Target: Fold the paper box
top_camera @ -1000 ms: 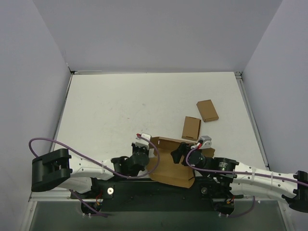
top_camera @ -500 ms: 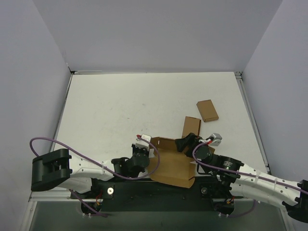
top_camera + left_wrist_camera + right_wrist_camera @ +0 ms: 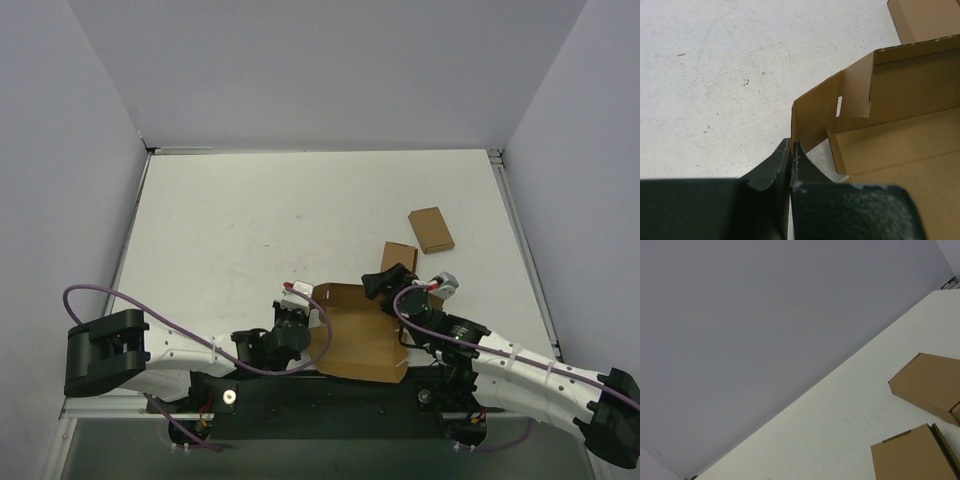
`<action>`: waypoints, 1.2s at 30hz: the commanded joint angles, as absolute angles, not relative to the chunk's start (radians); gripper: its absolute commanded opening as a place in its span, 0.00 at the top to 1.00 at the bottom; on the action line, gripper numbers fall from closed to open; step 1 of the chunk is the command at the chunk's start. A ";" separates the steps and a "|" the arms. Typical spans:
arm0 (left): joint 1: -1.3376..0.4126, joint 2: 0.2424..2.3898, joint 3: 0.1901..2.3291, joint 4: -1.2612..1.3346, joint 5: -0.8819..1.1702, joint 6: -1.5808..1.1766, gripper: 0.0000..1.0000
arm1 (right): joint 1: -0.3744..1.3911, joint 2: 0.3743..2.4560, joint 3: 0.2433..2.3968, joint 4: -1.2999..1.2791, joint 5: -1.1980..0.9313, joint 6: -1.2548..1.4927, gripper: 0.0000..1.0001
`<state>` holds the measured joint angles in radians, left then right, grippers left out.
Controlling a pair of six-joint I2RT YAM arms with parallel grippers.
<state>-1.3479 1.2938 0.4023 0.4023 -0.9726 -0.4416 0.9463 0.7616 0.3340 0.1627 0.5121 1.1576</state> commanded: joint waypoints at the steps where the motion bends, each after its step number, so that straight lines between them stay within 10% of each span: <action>1: -1.358 1.287 0.397 0.434 -1.000 -0.446 1.00 | 0.916 0.805 0.342 0.124 0.660 1.893 0.28; 18: -1.364 1.259 0.391 0.442 -1.026 -0.446 1.00 | 0.887 0.954 0.330 0.274 0.534 1.878 0.57; 22: -1.364 1.210 0.374 0.437 -1.031 -0.428 0.87 | 0.887 1.000 0.336 0.343 0.511 1.850 0.76; 29: -1.344 0.941 0.296 0.443 -0.891 -0.338 0.31 | 0.873 1.094 0.393 0.432 0.457 1.760 1.00; 36: -1.188 0.648 0.276 0.230 -0.649 -0.397 0.17 | 0.847 1.209 0.423 0.601 0.335 1.736 1.00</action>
